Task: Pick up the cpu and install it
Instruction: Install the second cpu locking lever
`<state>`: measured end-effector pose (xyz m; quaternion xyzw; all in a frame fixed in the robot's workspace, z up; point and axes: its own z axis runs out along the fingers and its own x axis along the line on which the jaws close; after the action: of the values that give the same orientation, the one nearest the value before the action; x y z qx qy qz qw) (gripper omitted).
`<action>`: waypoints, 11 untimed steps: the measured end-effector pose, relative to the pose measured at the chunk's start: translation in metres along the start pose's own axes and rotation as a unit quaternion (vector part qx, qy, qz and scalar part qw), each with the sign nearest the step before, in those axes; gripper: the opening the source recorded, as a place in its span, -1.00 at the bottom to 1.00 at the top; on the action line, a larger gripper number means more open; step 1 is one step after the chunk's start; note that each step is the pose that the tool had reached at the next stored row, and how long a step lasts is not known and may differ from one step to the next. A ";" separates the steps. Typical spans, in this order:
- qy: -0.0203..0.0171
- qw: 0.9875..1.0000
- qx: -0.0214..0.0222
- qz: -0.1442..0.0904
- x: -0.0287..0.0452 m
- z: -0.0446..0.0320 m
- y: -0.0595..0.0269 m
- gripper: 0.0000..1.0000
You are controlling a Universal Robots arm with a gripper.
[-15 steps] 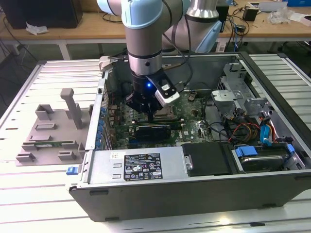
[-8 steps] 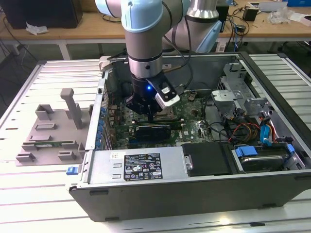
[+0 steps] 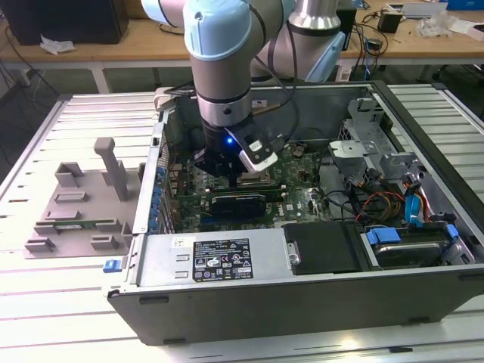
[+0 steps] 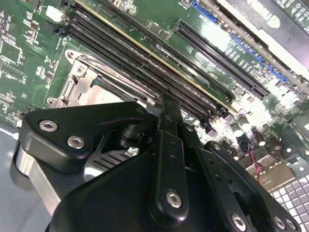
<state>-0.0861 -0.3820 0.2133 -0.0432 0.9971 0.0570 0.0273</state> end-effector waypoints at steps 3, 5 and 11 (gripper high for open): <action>-0.002 1.000 -0.008 0.000 0.0034 -0.0001 -0.0008 -0.79; -0.003 1.000 -0.014 0.000 0.0056 0.0006 -0.0010 -0.79; -0.004 1.000 -0.021 0.003 0.0066 0.0045 -0.0065 -0.79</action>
<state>-0.0919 -0.3885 0.2077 -0.0407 0.9956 0.0785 0.0306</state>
